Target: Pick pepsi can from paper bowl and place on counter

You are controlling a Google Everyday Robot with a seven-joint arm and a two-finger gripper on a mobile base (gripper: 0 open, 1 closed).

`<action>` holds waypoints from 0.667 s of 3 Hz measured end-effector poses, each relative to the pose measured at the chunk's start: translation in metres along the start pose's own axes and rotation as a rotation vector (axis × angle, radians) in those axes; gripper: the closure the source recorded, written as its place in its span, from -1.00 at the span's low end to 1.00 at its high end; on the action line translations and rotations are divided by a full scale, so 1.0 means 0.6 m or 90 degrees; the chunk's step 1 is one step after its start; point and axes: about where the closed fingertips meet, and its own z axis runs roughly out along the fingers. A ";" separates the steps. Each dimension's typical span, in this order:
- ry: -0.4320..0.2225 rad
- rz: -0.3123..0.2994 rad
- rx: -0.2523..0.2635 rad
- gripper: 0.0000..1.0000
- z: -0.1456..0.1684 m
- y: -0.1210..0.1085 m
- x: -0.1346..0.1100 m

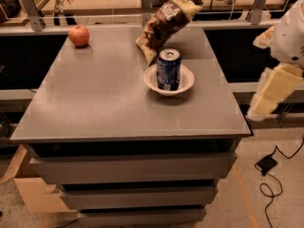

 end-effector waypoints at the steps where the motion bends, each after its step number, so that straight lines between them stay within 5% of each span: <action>1: -0.123 0.066 0.016 -1.00 0.050 -0.075 -0.056; 2: -0.246 0.132 0.015 -1.00 0.082 -0.124 -0.113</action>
Offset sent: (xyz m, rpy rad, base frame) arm 0.1530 0.0783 0.0020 0.7061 -0.1503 -0.1594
